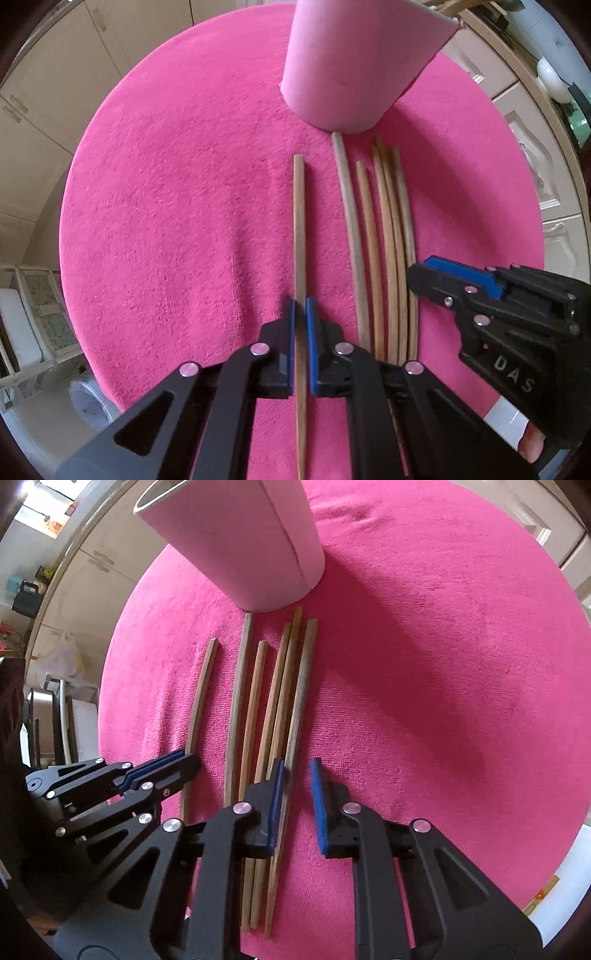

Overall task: Organize utensils
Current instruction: 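Close the left tool on one chopstick while the right tool grasps another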

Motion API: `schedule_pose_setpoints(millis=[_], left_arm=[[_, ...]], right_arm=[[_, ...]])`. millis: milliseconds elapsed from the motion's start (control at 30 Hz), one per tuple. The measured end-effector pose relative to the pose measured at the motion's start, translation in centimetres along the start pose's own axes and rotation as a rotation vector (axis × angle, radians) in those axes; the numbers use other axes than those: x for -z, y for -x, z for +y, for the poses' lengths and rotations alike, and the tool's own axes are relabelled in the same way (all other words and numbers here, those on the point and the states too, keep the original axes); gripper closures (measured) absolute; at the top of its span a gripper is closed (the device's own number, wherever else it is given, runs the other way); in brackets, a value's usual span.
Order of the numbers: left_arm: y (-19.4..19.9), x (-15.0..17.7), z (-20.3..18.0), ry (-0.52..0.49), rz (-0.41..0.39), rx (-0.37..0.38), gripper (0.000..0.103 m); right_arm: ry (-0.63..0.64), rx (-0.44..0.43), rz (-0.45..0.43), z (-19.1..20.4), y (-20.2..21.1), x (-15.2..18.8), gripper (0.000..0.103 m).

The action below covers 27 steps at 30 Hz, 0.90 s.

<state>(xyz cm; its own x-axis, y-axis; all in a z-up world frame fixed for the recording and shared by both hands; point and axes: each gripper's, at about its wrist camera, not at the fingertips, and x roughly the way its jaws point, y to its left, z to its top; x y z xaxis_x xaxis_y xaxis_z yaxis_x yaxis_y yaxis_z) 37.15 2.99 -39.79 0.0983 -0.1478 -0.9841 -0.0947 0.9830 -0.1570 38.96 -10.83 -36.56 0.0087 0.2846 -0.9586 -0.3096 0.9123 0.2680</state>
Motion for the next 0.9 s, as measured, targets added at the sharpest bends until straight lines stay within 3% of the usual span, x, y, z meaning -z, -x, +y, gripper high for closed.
schedule_pose_setpoints(millis=[367, 467, 733, 900], left_arm=[[-0.6, -0.9, -0.9, 0.011, 0.02, -0.025, 0.096], [-0.7, -0.9, -1.1, 0.009, 0.001, -0.021, 0.096], [0.4, 0.7, 1.8, 0.072, -0.032, 0.025, 0.097], [2.8, 2.0, 2.8, 0.101, -0.115, 0.089, 0.097]], right_arm=[[0.02, 0.105, 0.071, 3.2, -1.1, -2.1, 0.093], [-0.005, 0.068, 0.062, 3.0, -1.3, -2.0, 0.096], [-0.117, -0.031, 0.007, -1.9, 0.6, -0.2, 0.097], [-0.14, -0.077, -0.062, -3.5, 2.8, 1.2, 0.097]])
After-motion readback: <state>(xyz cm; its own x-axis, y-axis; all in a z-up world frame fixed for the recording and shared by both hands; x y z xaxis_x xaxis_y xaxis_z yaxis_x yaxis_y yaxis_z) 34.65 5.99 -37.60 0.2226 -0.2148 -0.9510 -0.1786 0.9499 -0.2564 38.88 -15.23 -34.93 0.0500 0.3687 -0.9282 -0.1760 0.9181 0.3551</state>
